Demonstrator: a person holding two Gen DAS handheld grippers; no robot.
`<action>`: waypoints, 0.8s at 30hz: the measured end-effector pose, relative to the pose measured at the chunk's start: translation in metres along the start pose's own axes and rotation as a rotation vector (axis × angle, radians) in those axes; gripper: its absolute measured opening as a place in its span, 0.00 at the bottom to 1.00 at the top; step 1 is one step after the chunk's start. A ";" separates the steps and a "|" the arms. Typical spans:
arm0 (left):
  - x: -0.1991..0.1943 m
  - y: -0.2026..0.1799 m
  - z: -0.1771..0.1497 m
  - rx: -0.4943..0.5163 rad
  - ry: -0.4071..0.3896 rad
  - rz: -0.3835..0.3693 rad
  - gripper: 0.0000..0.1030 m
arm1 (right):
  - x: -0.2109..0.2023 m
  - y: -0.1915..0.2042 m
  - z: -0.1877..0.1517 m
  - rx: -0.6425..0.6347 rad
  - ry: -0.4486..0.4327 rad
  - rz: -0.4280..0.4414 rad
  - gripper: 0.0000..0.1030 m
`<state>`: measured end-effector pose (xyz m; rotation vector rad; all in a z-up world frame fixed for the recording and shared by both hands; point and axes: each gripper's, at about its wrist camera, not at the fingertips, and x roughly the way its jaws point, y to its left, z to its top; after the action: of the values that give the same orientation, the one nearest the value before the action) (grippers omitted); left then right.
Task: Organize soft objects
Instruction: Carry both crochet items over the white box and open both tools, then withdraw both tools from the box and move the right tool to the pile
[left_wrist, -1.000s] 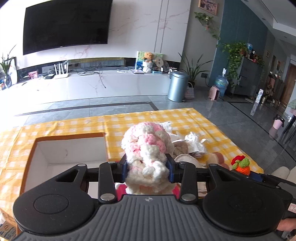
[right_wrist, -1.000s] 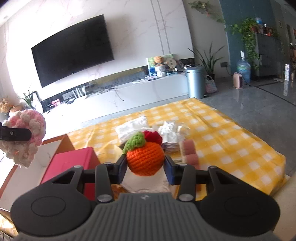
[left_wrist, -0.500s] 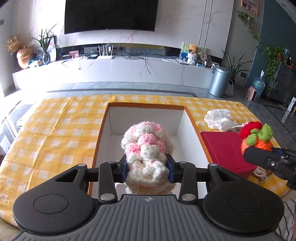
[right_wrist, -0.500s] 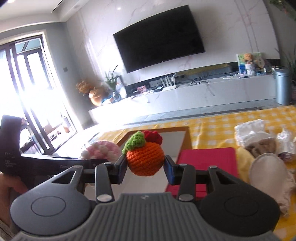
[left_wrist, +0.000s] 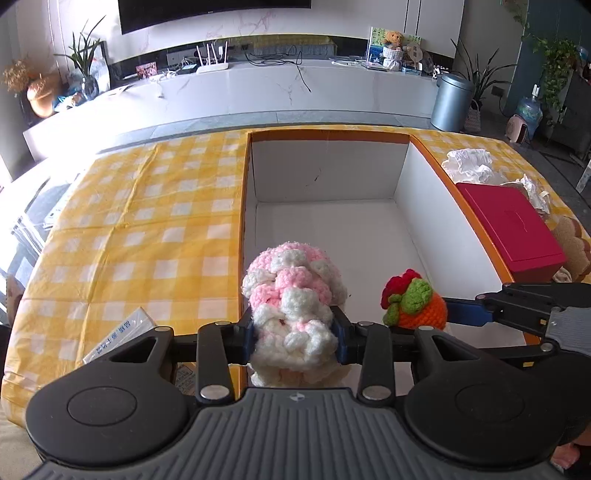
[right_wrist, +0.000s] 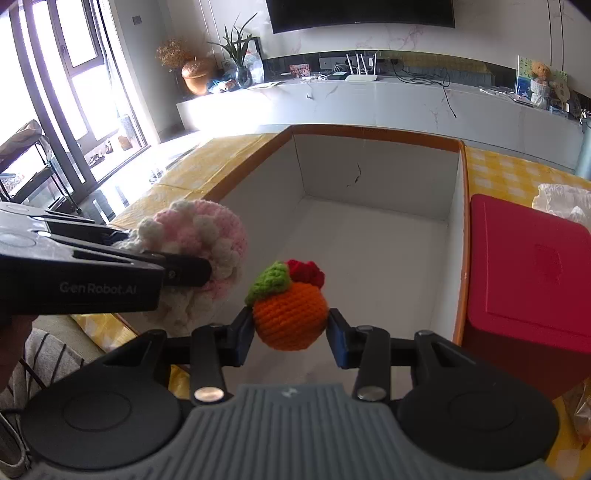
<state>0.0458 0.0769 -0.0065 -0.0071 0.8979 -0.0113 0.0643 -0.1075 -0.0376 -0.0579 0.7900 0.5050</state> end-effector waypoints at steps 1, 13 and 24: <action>-0.001 0.000 0.000 -0.003 0.000 0.002 0.45 | 0.003 0.000 0.001 -0.002 0.007 -0.005 0.41; -0.051 0.005 0.003 -0.017 -0.161 0.028 0.74 | 0.010 0.001 0.003 -0.008 0.035 -0.012 0.41; -0.044 0.022 0.008 -0.110 -0.214 0.082 0.75 | 0.011 -0.019 0.008 0.157 0.103 0.160 0.43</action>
<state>0.0244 0.0998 0.0328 -0.0732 0.6834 0.1136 0.0842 -0.1176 -0.0423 0.1269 0.9377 0.5933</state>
